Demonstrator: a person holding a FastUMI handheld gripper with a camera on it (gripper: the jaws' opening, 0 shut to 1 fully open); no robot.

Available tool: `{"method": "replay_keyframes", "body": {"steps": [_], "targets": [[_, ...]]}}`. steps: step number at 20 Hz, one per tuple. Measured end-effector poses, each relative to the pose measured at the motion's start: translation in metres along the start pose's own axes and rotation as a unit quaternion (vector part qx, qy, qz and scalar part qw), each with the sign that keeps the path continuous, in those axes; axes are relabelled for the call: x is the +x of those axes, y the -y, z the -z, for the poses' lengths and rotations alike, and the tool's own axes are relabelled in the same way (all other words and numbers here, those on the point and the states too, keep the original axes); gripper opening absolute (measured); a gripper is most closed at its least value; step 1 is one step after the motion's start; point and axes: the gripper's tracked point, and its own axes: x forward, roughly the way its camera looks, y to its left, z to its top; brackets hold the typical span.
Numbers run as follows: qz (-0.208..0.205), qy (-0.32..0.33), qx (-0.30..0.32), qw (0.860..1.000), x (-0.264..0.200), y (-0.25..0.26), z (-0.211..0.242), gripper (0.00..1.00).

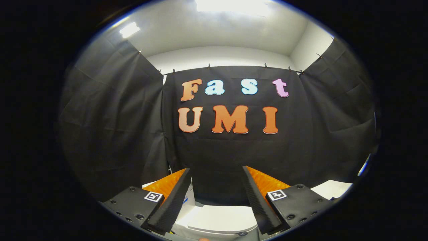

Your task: Open the toilet lid.

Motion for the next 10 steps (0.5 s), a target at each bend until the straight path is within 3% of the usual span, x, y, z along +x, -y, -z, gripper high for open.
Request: {"method": "replay_keyframes", "body": {"steps": [10], "targets": [[-0.012,0.016,0.047,0.999,0.010,0.007,0.030,0.98]]}}
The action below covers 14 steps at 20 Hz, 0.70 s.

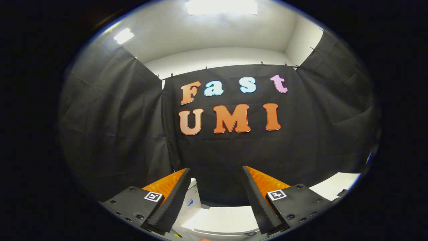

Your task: Open the toilet lid.

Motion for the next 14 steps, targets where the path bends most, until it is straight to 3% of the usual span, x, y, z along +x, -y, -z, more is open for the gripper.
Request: {"method": "replay_keyframes", "body": {"steps": [5,14], "targets": [[0.004,0.005,0.051,0.999,0.006,0.020,0.043,0.98],[0.034,-0.044,0.144,0.988,-0.007,0.067,0.155,0.99]]}}
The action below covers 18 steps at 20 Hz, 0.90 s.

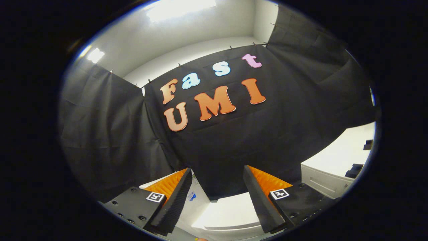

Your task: Open the toilet lid.

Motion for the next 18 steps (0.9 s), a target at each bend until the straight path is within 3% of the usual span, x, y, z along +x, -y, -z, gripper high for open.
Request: {"method": "replay_keyframes", "body": {"steps": [8,13,18], "targets": [[0.060,-0.028,0.129,0.989,-0.009,0.080,0.082,0.99],[0.098,-0.044,0.212,0.971,-0.017,0.128,0.140,0.99],[0.106,-0.061,0.285,0.951,-0.018,0.158,0.195,0.99]]}}
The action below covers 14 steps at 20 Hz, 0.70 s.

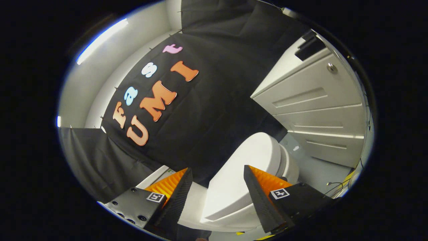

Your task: Open the toilet lid.

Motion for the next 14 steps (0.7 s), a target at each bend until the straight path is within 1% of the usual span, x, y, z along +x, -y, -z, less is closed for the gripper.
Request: {"method": "replay_keyframes", "body": {"steps": [4,8,11,14], "targets": [[0.012,-0.007,0.073,0.997,0.013,0.042,0.011,0.99],[0.035,-0.022,0.118,0.992,0.021,0.081,0.026,0.98],[0.052,-0.045,0.146,0.987,0.022,0.108,0.047,0.98],[0.044,-0.063,0.171,0.982,0.024,0.118,0.056,0.98]]}}
